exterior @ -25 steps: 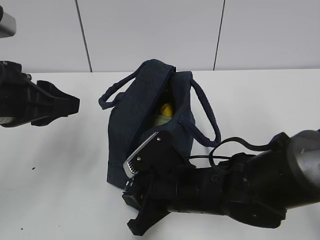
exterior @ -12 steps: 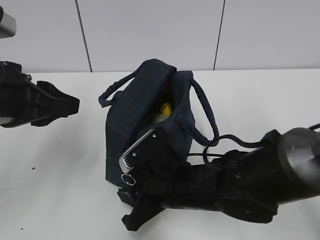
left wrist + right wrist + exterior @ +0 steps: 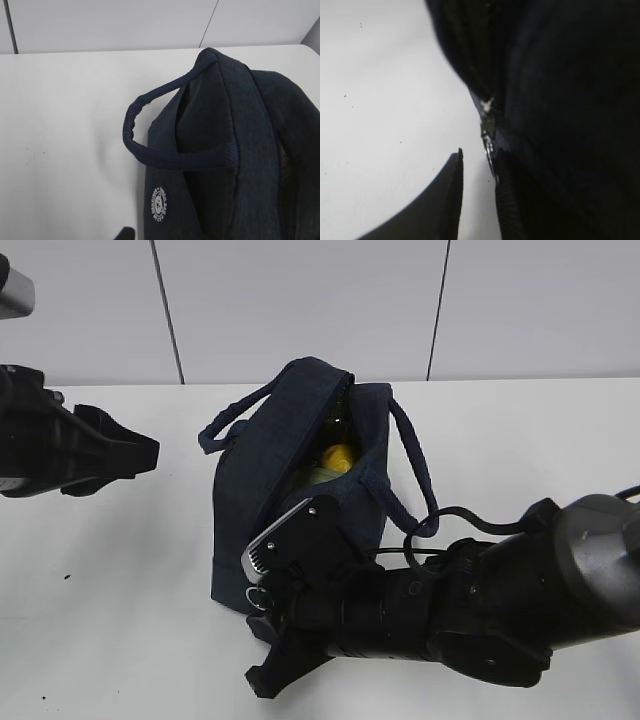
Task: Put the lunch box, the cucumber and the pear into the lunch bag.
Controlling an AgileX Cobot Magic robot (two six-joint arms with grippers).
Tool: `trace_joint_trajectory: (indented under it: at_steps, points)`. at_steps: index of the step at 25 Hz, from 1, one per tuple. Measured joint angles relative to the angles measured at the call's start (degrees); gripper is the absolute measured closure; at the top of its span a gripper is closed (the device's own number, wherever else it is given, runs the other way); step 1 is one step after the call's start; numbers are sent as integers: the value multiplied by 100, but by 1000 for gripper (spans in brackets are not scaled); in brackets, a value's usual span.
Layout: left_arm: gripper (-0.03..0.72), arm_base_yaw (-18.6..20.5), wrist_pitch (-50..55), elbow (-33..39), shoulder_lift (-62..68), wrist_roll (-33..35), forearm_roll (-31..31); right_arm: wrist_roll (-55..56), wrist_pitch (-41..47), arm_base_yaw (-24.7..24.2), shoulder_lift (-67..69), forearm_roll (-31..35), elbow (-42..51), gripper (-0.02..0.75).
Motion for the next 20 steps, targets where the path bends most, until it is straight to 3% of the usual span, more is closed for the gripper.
trace_joint_trajectory:
  at_steps: [13, 18, 20]
  points:
    - [432, 0, 56, 0, 0, 0, 5, 9, -181, 0, 0, 188, -13, 556]
    - [432, 0, 92, 0, 0, 0, 5, 9, -181, 0, 0, 381, -13, 726]
    - [432, 0, 98, 0, 0, 0, 5, 9, -181, 0, 0, 407, -13, 732]
